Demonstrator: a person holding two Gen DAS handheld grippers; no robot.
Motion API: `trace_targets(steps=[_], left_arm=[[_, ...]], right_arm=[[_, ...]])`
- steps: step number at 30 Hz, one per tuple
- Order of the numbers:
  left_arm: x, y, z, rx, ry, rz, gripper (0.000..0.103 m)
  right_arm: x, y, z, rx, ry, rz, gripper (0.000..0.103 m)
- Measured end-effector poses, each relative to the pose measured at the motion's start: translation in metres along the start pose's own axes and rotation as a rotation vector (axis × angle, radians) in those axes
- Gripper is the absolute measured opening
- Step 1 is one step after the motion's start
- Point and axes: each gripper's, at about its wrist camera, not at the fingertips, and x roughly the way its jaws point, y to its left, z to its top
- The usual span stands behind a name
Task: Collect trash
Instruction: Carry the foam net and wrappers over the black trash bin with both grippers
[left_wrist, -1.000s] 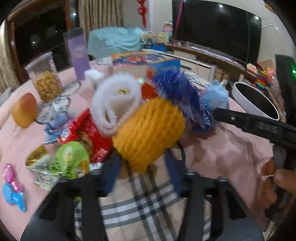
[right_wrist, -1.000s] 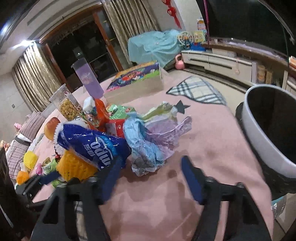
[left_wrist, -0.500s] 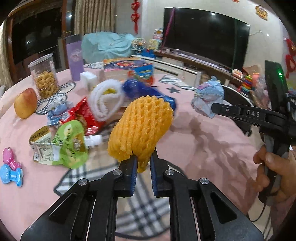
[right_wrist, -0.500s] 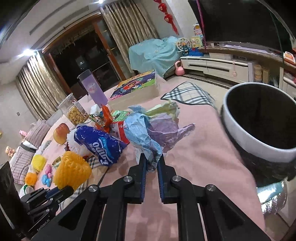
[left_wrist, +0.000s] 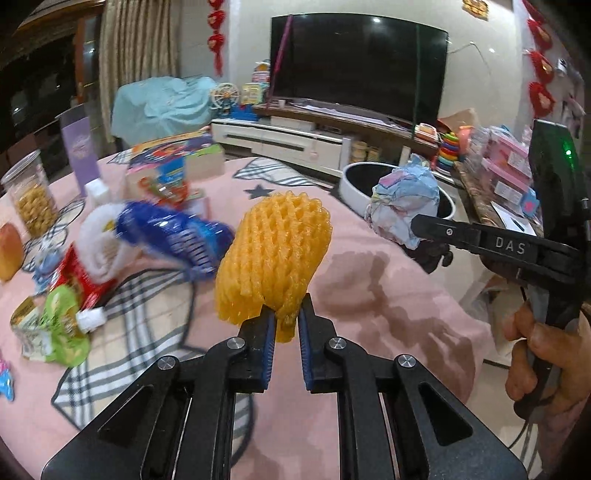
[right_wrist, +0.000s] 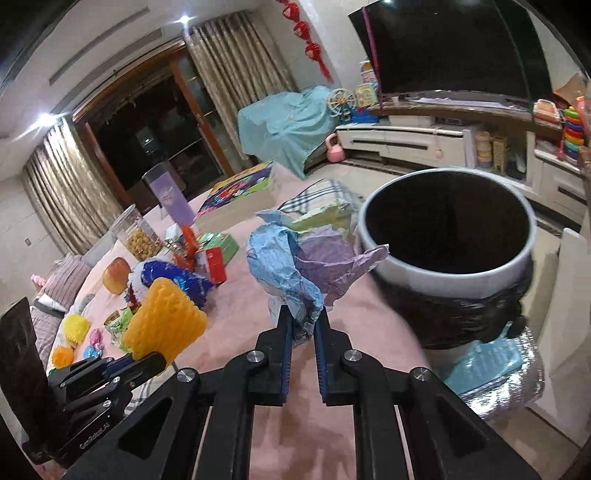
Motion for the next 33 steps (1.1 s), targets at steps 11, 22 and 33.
trace_targets(steps=[11, 22, 33], left_arm=[[0.021, -0.039, 0.032, 0.073, -0.002, -0.032, 0.011], [0.042, -0.060, 0.063, 0.095, 0.006, -0.060, 0.011], [0.071, -0.086, 0.098, 0.133, 0.021, -0.104, 0.011]], right_arm=[[-0.017, -0.037, 0.011, 0.051, -0.032, -0.062, 0.011], [-0.027, -0.074, 0.030, 0.089, -0.061, -0.105, 0.011], [-0.015, -0.097, 0.053, 0.072, -0.040, -0.137, 0.011]])
